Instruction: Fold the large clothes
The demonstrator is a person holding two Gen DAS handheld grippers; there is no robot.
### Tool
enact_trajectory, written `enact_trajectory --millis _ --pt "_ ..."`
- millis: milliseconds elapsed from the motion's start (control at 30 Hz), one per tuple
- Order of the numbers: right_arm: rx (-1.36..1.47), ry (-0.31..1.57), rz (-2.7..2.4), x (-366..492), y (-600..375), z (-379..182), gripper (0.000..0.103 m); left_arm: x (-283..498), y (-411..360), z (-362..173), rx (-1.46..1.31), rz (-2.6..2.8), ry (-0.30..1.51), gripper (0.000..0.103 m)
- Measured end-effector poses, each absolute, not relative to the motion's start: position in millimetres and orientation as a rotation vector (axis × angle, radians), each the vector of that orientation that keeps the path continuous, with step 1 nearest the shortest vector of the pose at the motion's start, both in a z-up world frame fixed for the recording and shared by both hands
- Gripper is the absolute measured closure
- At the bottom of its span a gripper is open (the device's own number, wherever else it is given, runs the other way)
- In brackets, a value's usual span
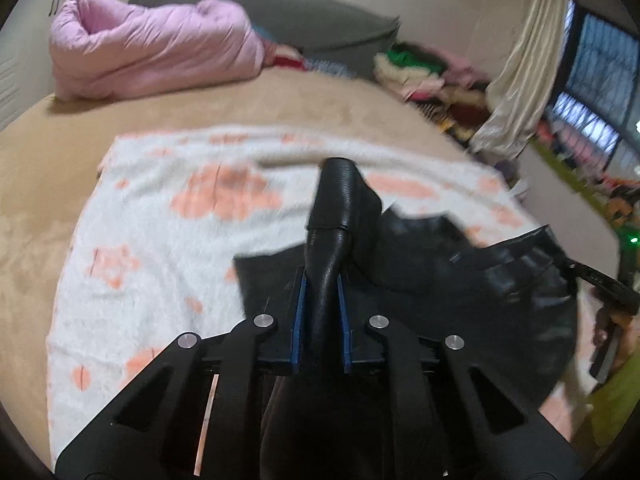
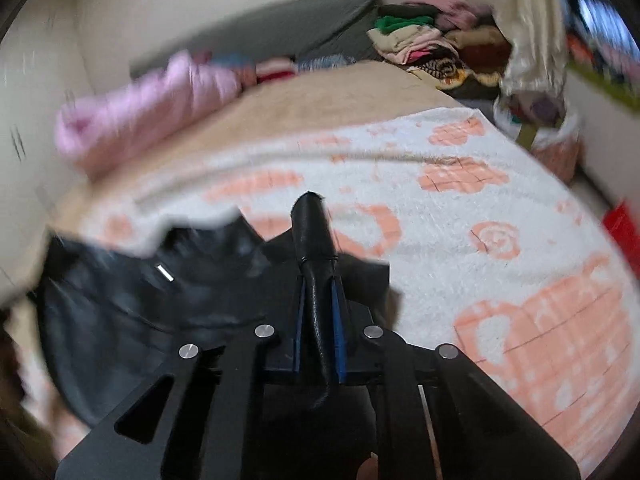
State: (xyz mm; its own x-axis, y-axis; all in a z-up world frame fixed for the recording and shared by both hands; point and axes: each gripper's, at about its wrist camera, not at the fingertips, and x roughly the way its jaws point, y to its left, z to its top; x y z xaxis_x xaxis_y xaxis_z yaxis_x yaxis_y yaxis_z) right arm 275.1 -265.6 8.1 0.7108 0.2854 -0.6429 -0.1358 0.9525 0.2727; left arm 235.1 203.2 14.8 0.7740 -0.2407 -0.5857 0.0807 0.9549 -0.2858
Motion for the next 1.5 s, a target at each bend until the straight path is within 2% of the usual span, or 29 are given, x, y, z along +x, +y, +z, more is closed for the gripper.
enact_trajectory --millis 67,200,533,900,1000,1100,1167,1200,1267,1300,1333,1400,1467,1500 --pt "0.363 0.708 0.281 277 -287 24 0.092 234 207 25 -0.275 -0.183 0.633 0.096" --pt "0.493 0.689 0.283 296 -303 29 0.092 245 214 22 -0.305 -0.157 0.614 0.096" --pt "0.542 0.830 0.170 336 -291 -37 0.092 288 217 -25 -0.308 -0.128 0.755 0.096" --pt "0.459 0.846 0.141 336 -286 -55 0.084 293 215 -38 -0.262 -0.077 0.809 0.085" --pt "0.459 0.856 0.145 334 -288 -58 0.081 294 215 -40 -0.252 -0.062 0.819 0.077" --pt "0.426 0.865 0.153 329 -288 -57 0.070 293 217 -39 -0.254 -0.043 0.818 0.067" --pt "0.405 0.872 0.162 324 -287 -54 0.052 291 220 -37 -0.257 -0.029 0.815 0.061" --pt "0.387 0.877 0.158 321 -287 -53 0.040 291 220 -37 -0.256 -0.024 0.816 0.058" --pt "0.360 0.882 0.170 311 -286 -50 0.032 290 221 -35 -0.244 -0.008 0.825 0.040" --pt "0.352 0.882 0.180 305 -286 -49 0.028 288 221 -34 -0.240 0.001 0.826 0.036" --pt "0.342 0.883 0.190 295 -286 -48 0.019 286 222 -32 -0.236 0.013 0.824 0.028" --pt "0.342 0.883 0.204 282 -287 -47 0.013 279 227 -28 -0.244 0.035 0.820 0.019" --pt "0.353 0.888 0.225 268 -288 -47 0.013 270 234 -28 -0.295 0.023 0.828 0.012" --pt "0.362 0.897 0.237 262 -289 -49 0.012 265 237 -30 -0.328 0.005 0.835 0.011"
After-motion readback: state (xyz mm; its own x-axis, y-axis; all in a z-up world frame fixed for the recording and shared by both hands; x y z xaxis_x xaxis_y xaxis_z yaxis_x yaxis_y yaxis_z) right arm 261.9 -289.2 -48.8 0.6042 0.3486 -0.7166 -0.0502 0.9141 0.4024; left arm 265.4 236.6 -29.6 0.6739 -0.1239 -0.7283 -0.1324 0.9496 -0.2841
